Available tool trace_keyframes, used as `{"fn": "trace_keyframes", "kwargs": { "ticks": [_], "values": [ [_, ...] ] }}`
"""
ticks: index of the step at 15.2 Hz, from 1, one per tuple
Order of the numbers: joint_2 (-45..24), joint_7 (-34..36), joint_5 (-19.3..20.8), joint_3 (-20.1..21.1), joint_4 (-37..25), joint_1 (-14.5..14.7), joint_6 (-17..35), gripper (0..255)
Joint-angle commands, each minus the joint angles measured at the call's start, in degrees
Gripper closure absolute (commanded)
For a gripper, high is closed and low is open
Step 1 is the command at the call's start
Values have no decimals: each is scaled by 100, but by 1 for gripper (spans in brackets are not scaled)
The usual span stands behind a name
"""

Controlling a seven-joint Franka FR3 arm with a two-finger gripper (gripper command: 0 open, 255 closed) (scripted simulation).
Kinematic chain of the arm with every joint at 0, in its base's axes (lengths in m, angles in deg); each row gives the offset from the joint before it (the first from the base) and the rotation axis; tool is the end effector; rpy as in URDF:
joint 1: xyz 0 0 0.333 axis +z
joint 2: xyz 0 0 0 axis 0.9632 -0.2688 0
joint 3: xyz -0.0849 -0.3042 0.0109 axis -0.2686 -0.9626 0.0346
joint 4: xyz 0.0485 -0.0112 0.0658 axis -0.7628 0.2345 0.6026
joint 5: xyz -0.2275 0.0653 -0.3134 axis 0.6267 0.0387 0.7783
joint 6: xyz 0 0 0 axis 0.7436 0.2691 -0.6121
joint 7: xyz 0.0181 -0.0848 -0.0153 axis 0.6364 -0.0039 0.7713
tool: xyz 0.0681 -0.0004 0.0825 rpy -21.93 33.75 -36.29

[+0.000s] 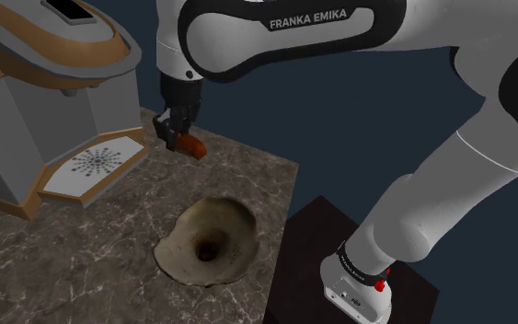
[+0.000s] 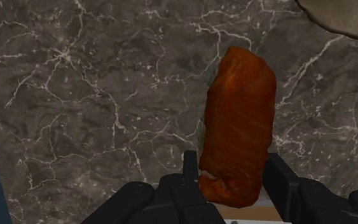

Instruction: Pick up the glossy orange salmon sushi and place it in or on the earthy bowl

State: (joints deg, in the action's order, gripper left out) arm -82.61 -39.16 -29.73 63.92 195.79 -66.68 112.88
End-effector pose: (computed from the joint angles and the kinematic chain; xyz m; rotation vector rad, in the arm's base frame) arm 0.4402 0.3110 0.4921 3.0353 0.7733 0.1254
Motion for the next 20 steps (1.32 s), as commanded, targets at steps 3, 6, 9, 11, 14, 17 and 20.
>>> {"fn": "trace_keyframes", "kwargs": {
  "ticks": [3,6,9,11,14,17,20],
  "values": [
    [20,-7,-8,-4,-295,-1,-315,255],
    [46,-21,-20,-13,-500,-5,-543,255],
    [414,43,-193,35,-182,78,-556,255],
    [770,117,-363,83,113,178,-582,255],
    [1284,247,-614,158,502,353,-658,255],
    [1770,408,-855,241,827,554,-773,255],
    [2224,601,-1086,336,1091,775,-921,255]
  ]
}}
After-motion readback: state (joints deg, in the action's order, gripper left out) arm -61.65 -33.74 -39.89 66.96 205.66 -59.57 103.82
